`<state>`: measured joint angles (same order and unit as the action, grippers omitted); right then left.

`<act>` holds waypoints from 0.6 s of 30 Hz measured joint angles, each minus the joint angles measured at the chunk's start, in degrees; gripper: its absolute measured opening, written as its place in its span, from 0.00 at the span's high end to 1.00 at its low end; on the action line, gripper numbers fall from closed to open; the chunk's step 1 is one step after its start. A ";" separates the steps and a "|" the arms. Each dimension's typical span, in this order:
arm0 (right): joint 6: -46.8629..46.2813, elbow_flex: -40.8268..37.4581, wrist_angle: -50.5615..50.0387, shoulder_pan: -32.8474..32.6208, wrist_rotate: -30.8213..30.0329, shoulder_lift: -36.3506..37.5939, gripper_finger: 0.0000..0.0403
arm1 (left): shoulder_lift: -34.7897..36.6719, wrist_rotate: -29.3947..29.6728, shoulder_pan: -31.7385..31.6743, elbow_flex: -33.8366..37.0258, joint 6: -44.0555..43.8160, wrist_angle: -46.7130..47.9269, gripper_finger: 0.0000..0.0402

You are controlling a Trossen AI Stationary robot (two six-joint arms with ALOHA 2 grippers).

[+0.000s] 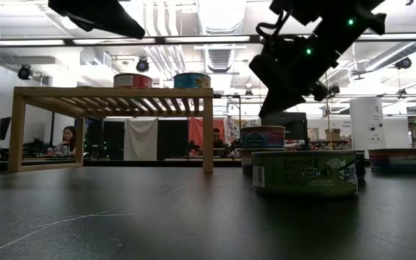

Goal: Stack canned seafood by type on shelf
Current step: Put the blue pink tuna can on the shelf

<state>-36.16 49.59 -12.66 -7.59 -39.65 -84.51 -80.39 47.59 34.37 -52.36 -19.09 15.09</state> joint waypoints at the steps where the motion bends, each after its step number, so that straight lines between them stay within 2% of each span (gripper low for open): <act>1: -0.26 -0.42 0.39 0.16 0.24 0.00 0.98 | -0.15 0.03 0.00 0.00 -0.02 -0.04 1.00; 12: -5.40 -1.84 1.92 -0.73 7.01 0.00 0.98 | -0.36 0.07 -0.02 0.00 -0.48 -0.09 1.00; 18: -4.90 -1.87 4.87 -2.92 10.40 0.00 0.98 | -0.36 0.07 -0.02 0.00 -0.52 -0.09 1.00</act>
<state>-41.07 47.72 -7.80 -10.52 -29.25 -84.51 -80.75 47.66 34.35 -52.36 -19.61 15.00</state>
